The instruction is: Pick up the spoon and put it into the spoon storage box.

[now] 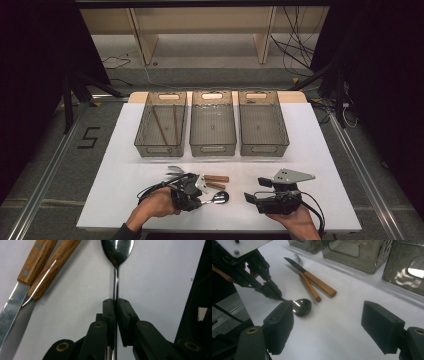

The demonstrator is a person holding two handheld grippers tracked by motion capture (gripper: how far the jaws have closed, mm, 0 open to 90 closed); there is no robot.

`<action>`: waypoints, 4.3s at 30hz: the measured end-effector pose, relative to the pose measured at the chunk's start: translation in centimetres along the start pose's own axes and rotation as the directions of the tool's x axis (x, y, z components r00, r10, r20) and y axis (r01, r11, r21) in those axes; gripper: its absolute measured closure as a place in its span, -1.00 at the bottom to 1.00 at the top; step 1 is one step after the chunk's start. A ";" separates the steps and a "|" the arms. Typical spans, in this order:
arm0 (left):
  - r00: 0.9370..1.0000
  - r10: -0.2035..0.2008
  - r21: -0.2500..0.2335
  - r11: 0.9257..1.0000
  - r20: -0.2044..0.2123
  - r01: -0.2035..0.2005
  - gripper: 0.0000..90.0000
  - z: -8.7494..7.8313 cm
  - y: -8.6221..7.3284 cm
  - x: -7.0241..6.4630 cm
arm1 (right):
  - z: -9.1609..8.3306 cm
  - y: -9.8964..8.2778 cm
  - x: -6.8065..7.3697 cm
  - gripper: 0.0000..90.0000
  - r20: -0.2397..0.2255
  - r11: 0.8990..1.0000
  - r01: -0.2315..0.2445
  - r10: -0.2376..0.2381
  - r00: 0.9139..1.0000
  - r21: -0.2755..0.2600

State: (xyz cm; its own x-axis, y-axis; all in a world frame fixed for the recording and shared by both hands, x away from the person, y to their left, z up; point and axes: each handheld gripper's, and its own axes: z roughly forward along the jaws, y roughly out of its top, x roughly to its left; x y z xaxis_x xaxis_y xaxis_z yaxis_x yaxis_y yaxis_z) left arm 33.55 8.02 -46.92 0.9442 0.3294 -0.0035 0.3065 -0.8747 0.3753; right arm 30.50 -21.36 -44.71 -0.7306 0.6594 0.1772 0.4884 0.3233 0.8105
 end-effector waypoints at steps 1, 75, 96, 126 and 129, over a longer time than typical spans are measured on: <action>1.000 -0.004 -0.001 1.000 0.001 0.004 0.87 0.0 0.0 0.0 | 0.0 0.0 0.0 -0.40 -0.001 1.000 0.000 0.000 1.000 0.001; 0.999 -0.033 -0.112 0.993 -0.030 0.029 0.99 -4.1 -0.2 0.2 | -0.2 0.0 -0.2 -0.40 0.002 1.000 -0.008 0.008 1.000 -0.006; 0.980 -0.186 -0.278 0.947 -0.064 0.162 0.98 -6.7 0.0 3.4 | -0.2 -0.1 -0.3 -0.40 0.007 1.000 -0.009 0.009 1.000 -0.014; 0.910 -0.403 -0.413 0.848 -0.098 0.331 0.98 -9.4 5.3 12.0 | -0.2 -0.2 -0.3 -0.40 0.005 1.000 -0.017 0.017 1.000 -0.018; 0.901 -0.422 -0.417 0.839 -0.097 0.348 0.98 -9.3 6.0 13.0 | -0.2 -0.2 -0.4 -0.40 0.003 1.000 -0.016 0.016 1.000 -0.017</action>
State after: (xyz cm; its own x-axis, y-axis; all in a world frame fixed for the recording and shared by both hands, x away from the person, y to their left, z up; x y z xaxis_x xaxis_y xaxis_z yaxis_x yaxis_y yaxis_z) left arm 46.50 10.35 -36.06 0.7101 0.7004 -0.0720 0.5358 -0.4711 0.7007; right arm 30.55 -21.82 -44.79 -0.7213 0.6665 0.1885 0.4917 0.3011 0.8170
